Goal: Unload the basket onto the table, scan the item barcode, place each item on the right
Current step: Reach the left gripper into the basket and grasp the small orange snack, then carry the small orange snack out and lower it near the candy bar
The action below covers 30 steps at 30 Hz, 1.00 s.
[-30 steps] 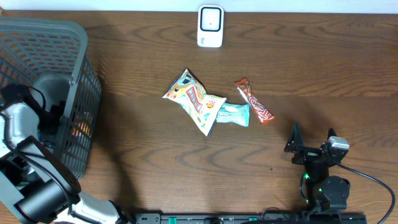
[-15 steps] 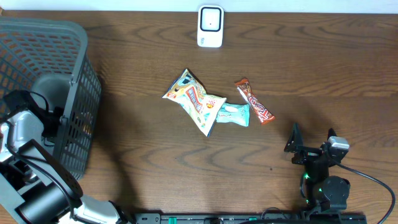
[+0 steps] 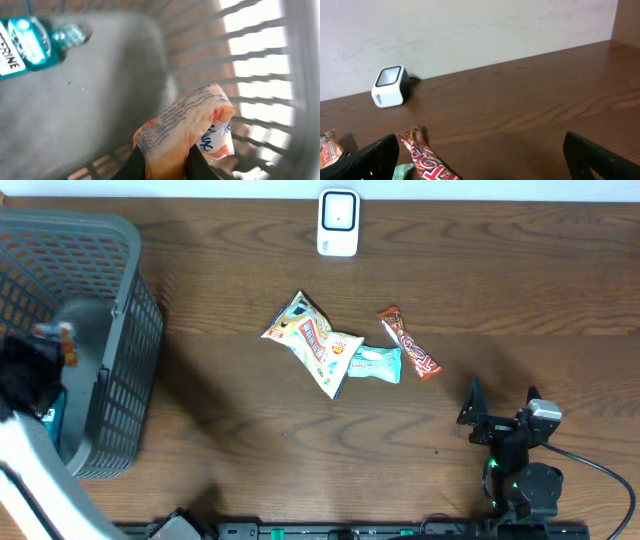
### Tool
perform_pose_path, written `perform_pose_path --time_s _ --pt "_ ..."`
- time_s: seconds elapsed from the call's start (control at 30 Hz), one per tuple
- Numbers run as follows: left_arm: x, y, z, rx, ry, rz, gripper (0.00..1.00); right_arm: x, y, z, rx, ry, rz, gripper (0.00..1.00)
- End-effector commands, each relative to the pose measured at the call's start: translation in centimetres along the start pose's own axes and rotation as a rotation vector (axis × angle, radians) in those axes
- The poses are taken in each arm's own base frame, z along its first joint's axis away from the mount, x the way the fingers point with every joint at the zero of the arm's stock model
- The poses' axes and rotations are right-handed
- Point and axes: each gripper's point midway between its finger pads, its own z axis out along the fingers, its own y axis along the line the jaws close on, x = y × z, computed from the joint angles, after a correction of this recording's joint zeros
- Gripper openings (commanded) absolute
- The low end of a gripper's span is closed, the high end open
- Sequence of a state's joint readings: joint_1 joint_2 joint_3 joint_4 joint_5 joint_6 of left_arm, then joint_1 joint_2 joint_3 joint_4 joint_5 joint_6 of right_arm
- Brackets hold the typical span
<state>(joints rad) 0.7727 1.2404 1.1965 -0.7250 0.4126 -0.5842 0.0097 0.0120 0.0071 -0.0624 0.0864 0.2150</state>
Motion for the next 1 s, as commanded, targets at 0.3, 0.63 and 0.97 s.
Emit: perform_pose_path --time_s 0.3,0.63,0.97 --pt "5.8 -9.2 -11.9 0.397 -0.094 0.187 0.07 -0.1 -0.3 0.0 0.012 -0.005 -0.013 0.99" --pt "17.8 -13.9 -11.5 0.567 0.232 0.555 0.07 0.0 -0.3 0.0 0.012 -0.004 -0.013 0.99" --pt "29.5 -14.1 -6.4 0.422 0.433 0.850 0.07 -0.1 -0.3 0.0 0.012 -0.005 -0.013 0.99"
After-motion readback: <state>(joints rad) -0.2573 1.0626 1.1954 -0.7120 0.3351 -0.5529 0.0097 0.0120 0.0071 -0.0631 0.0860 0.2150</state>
